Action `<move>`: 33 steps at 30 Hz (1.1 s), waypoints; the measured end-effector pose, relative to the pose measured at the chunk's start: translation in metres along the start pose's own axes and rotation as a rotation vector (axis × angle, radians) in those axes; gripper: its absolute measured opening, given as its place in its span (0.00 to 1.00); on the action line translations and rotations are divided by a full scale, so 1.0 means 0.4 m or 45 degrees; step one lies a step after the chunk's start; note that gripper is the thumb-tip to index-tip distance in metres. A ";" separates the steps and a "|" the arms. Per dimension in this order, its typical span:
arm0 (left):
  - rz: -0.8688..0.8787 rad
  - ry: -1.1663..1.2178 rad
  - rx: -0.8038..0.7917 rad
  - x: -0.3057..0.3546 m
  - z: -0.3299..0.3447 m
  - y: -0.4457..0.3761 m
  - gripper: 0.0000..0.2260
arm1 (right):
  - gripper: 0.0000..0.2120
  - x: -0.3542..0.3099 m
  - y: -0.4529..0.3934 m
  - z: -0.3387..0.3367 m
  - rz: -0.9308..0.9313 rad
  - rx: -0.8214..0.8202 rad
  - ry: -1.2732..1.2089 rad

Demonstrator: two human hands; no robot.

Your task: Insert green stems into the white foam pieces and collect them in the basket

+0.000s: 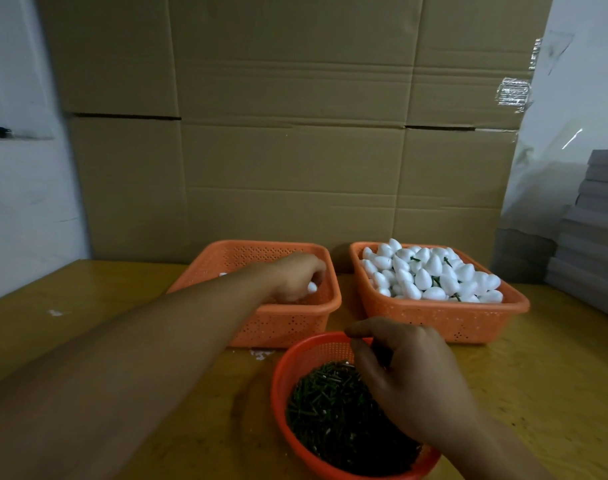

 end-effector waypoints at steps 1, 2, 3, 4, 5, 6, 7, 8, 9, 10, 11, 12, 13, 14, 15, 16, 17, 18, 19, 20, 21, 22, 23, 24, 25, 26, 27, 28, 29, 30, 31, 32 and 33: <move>0.042 0.078 0.075 0.005 -0.014 0.016 0.10 | 0.10 -0.002 0.000 0.001 -0.002 -0.005 0.006; 0.082 0.178 0.138 0.011 -0.026 0.033 0.11 | 0.10 -0.004 0.001 0.001 -0.006 -0.009 0.008; 0.114 0.280 0.188 0.017 -0.036 0.050 0.11 | 0.10 -0.005 0.001 0.000 -0.009 -0.015 0.009; 0.136 0.371 0.228 0.023 -0.046 0.071 0.10 | 0.10 -0.007 0.000 -0.001 -0.010 -0.026 0.012; 0.154 0.447 0.267 0.029 -0.053 0.093 0.09 | 0.10 -0.008 0.000 -0.001 -0.012 -0.046 0.016; 0.172 0.510 0.314 0.034 -0.059 0.115 0.09 | 0.10 -0.009 0.000 0.000 -0.015 -0.080 0.021; 0.192 0.561 0.369 0.039 -0.065 0.137 0.09 | 0.11 -0.011 0.000 0.001 -0.021 -0.125 0.031; 0.211 0.599 0.429 0.045 -0.067 0.161 0.10 | 0.11 -0.013 0.000 0.004 -0.023 -0.176 0.049; 0.235 0.635 0.490 0.051 -0.068 0.184 0.11 | 0.11 -0.013 0.000 0.008 -0.020 -0.229 0.078; 0.261 0.672 0.540 0.058 -0.065 0.209 0.11 | 0.12 -0.012 0.001 0.011 -0.012 -0.280 0.111; 0.291 0.719 0.572 0.065 -0.060 0.231 0.12 | 0.13 -0.009 0.000 0.014 -0.002 -0.326 0.143; 0.322 0.777 0.585 0.072 -0.050 0.252 0.11 | 0.15 -0.008 0.001 0.015 0.004 -0.367 0.162; 0.353 0.847 0.584 0.080 -0.039 0.271 0.11 | 0.16 -0.008 0.001 0.016 -0.001 -0.408 0.162; 0.385 0.920 0.579 0.089 -0.027 0.289 0.10 | 0.17 -0.009 0.001 0.016 -0.019 -0.447 0.152; 0.413 0.988 0.575 0.099 -0.015 0.306 0.09 | 0.18 -0.011 0.001 0.017 -0.044 -0.486 0.144; 0.435 1.043 0.573 0.107 -0.003 0.321 0.10 | 0.19 -0.013 0.001 0.017 -0.067 -0.524 0.146; 0.452 1.083 0.573 0.115 0.009 0.336 0.10 | 0.19 -0.014 0.002 0.018 -0.084 -0.561 0.159; 0.469 1.111 0.571 0.121 0.021 0.348 0.11 | 0.19 -0.014 0.002 0.019 -0.094 -0.593 0.178; 0.484 1.132 0.563 0.127 0.031 0.360 0.12 | 0.19 -0.013 0.003 0.022 -0.098 -0.622 0.197; 0.495 1.151 0.553 0.133 0.042 0.369 0.12 | 0.18 -0.013 0.004 0.024 -0.101 -0.645 0.212; 0.500 1.175 0.540 0.138 0.052 0.378 0.11 | 0.16 -0.014 0.006 0.027 -0.106 -0.662 0.223; 0.497 1.222 0.529 0.142 0.061 0.385 0.10 | 0.14 -0.015 0.008 0.031 -0.109 -0.676 0.243; 0.484 1.302 0.514 0.145 0.069 0.389 0.09 | 0.12 -0.016 0.009 0.036 -0.113 -0.685 0.278; 0.459 1.409 0.490 0.146 0.077 0.393 0.07 | 0.11 -0.018 0.011 0.041 -0.113 -0.691 0.323; 0.427 1.526 0.458 0.146 0.085 0.395 0.07 | 0.12 -0.018 0.013 0.046 -0.104 -0.701 0.368; 0.396 1.637 0.419 0.145 0.092 0.397 0.08 | 0.14 -0.017 0.015 0.051 -0.087 -0.717 0.409; 0.370 1.725 0.375 0.145 0.098 0.398 0.09 | 0.16 -0.014 0.018 0.057 -0.073 -0.739 0.445; 0.347 1.785 0.337 0.144 0.103 0.401 0.09 | 0.18 -0.013 0.021 0.063 -0.068 -0.767 0.474; 0.326 1.817 0.312 0.142 0.106 0.403 0.10 | 0.20 -0.013 0.024 0.070 -0.068 -0.800 0.491; 0.306 1.837 0.296 0.141 0.108 0.406 0.11 | 0.21 -0.014 0.026 0.076 -0.068 -0.834 0.495; 0.290 1.854 0.284 0.139 0.109 0.408 0.12 | 0.23 -0.015 0.029 0.080 -0.066 -0.862 0.494; 0.279 1.867 0.275 0.139 0.109 0.410 0.13 | 0.24 -0.014 0.030 0.083 -0.060 -0.880 0.498; 0.276 1.876 0.271 0.138 0.108 0.411 0.14 | 0.25 -0.013 0.030 0.085 -0.054 -0.886 0.506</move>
Point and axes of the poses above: each hand's wrist, its own y-axis away from the middle knuckle, its own z-axis out of the palm, x = y × z, the point moved 5 cm from there along -y, towards the middle knuckle, and after that the axes turned 5 degrees about -x, right-handed, at the moved point
